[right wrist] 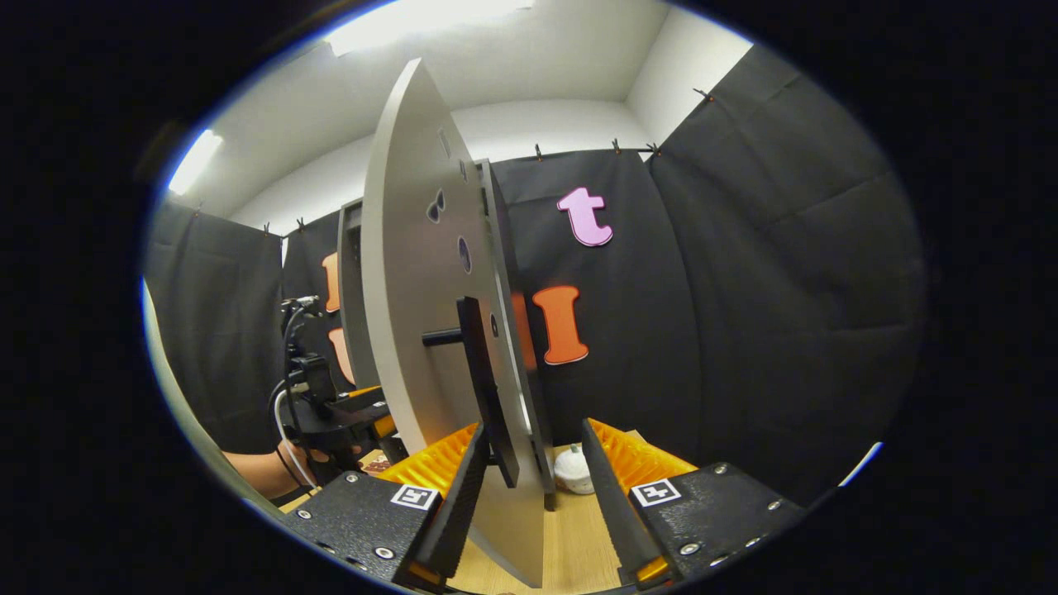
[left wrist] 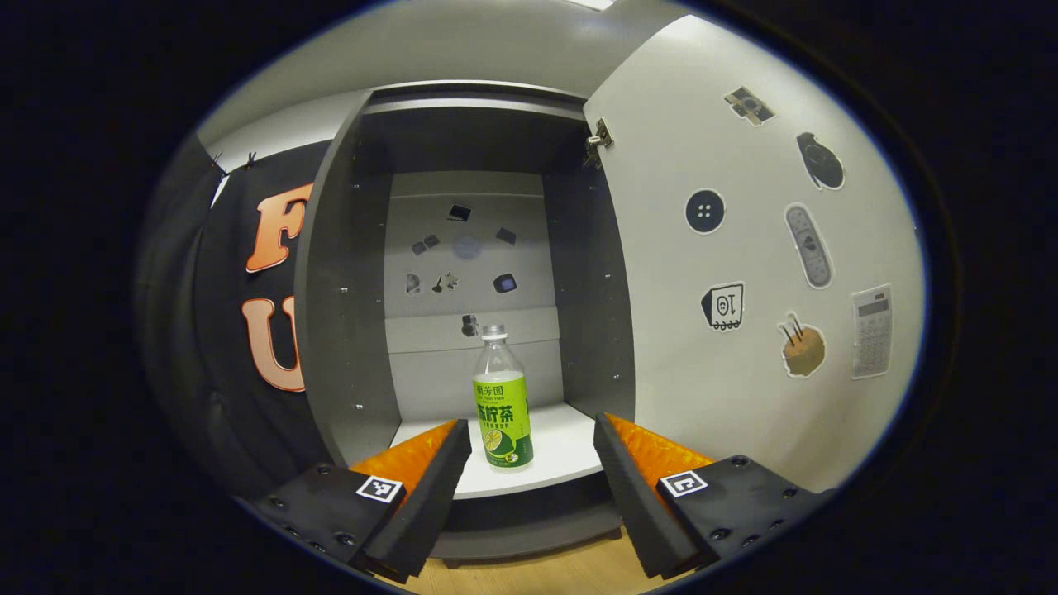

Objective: Open the cabinet door with the right hand, grasp the bottle in the cabinet with the left hand and place it on the coaster, then close the cabinet door with the right hand.

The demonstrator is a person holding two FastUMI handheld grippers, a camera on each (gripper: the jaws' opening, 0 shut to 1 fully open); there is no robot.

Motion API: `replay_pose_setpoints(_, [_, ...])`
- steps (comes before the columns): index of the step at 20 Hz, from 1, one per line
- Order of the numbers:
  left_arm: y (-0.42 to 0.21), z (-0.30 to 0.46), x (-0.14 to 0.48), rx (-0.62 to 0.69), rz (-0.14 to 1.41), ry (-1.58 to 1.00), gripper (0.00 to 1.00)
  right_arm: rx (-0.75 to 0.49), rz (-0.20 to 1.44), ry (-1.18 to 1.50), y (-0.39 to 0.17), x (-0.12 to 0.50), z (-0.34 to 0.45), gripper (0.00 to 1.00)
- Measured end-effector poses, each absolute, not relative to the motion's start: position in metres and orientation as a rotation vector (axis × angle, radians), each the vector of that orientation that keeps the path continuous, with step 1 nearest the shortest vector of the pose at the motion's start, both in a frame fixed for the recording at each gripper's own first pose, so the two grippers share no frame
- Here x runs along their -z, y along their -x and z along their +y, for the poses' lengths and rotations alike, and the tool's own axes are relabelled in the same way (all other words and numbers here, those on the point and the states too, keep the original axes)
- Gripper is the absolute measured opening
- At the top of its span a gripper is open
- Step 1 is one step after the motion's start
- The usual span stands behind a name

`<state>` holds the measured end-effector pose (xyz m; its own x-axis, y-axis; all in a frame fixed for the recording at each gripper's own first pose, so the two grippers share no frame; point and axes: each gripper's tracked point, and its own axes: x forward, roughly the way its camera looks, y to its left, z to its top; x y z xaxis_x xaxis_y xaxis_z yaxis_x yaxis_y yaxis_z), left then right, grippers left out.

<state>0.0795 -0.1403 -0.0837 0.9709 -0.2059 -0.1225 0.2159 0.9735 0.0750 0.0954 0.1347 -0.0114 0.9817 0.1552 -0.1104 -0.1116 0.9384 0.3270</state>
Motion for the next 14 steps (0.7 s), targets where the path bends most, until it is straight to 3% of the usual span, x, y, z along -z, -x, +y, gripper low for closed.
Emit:
replay_pose_setpoints(7, [-0.101,-0.153,0.108,0.247,0.180,-0.048,0.96,-0.050,0.049,-0.326,-0.106,0.000,0.119,0.70])
replay_pose_setpoints(14, [-0.156,-0.139,0.132,0.161,0.209,-0.078,0.98,0.009,0.071,-0.285,-0.102,0.006,0.105,0.70])
